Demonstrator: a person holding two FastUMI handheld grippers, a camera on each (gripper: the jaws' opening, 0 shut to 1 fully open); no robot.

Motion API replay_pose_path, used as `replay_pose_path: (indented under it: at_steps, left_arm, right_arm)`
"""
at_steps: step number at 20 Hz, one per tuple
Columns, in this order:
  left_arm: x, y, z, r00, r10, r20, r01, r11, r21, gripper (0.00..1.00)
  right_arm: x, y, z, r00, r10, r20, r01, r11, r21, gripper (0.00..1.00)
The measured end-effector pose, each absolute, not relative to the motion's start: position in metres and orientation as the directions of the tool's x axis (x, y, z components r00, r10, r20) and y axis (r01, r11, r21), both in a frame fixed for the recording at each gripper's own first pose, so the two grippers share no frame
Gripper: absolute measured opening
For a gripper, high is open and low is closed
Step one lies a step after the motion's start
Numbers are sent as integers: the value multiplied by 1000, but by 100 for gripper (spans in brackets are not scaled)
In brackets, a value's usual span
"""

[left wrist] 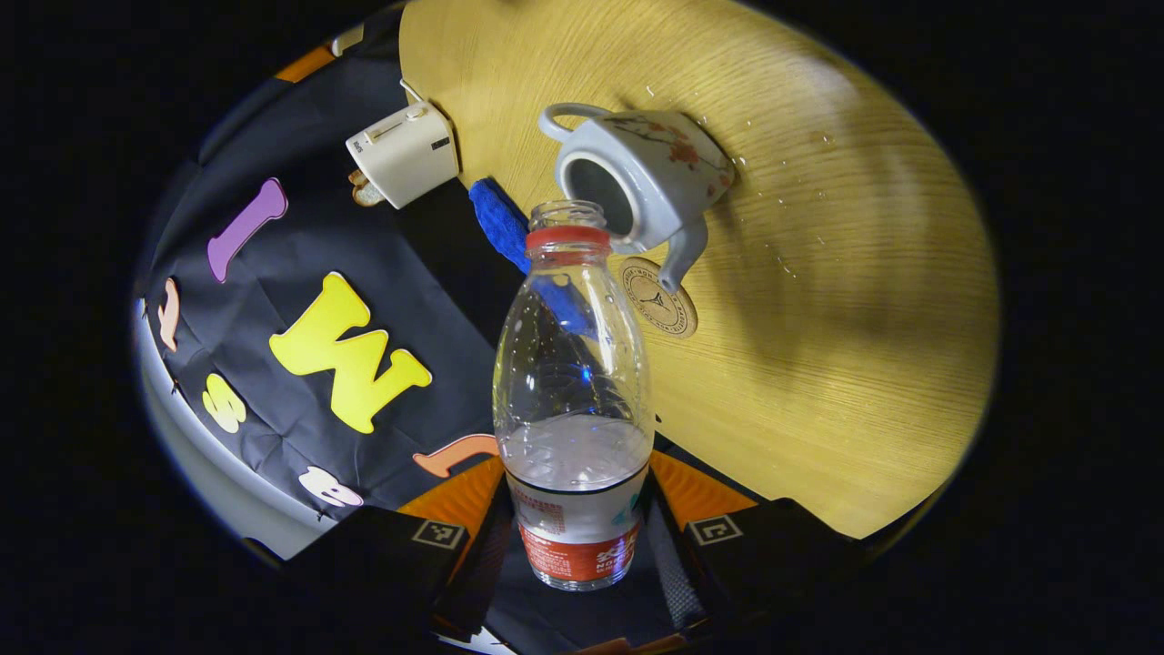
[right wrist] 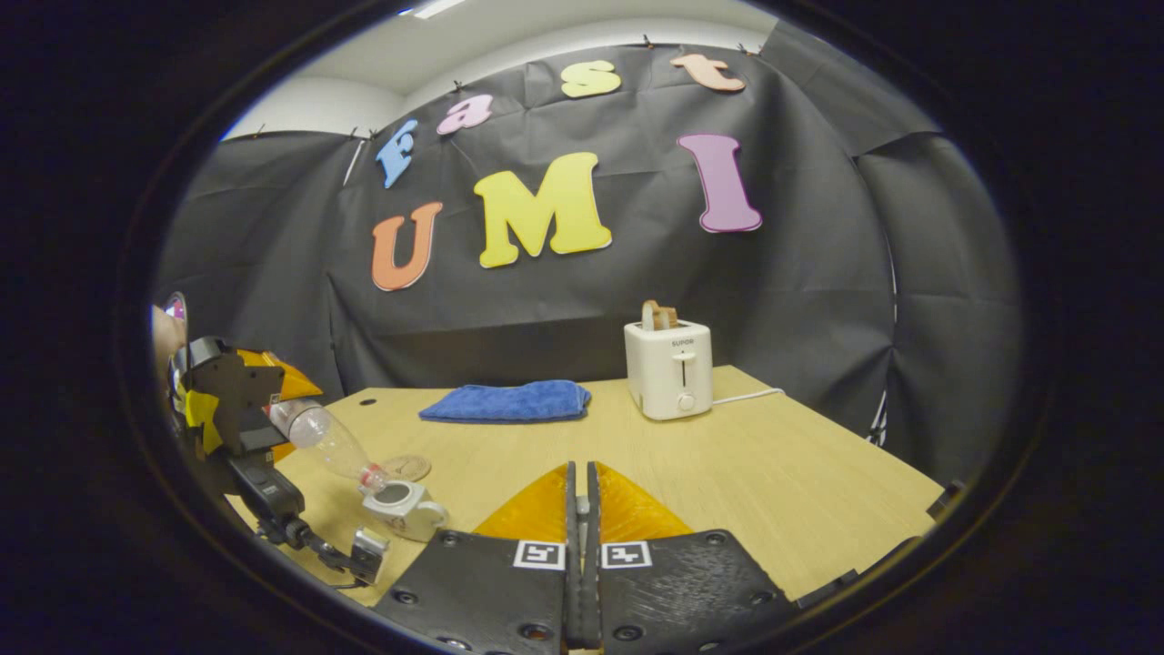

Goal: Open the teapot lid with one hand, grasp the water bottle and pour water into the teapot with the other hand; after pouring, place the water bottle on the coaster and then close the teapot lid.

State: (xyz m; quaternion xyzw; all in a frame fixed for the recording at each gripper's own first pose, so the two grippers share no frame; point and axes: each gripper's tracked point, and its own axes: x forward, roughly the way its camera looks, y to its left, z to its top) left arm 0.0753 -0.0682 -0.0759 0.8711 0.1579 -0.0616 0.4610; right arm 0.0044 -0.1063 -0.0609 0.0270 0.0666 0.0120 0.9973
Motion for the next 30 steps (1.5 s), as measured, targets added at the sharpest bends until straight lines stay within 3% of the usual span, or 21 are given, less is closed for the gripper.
replay_pose_path:
  at_steps: [9,12,18,21,23,26,30]
  left_arm:
    - [77,-66,-75,943,220,-251,332,-533,779,74]
    - [77,-66,-78,943,200,-267,331,-475,815,77]
    - [87,-68,-85,932,123,-342,353,-85,932,74]
    - [95,-57,-97,925,94,-367,352,142,925,77]
    - [105,-59,-98,938,48,-344,316,294,902,74]
    - [123,-65,-95,963,-18,-268,235,538,810,74]
    - [147,-69,-97,981,-48,-188,145,822,551,75]
  right_arm:
    - [3,-111,-59,991,26,-134,-18,998,68,0]
    - [3,-112,-58,990,20,-139,-11,998,66,0]
    - [-5,-112,-47,993,5,-121,0,999,38,0]
    - [-10,-110,-34,994,5,-106,-3,1000,17,0]
    - [-13,-107,-22,996,3,-85,-4,1000,-8,0]
    - [-22,-103,-8,999,12,-39,-13,1000,-24,0]
    - [-21,-98,-12,999,27,-44,-29,999,-34,0]
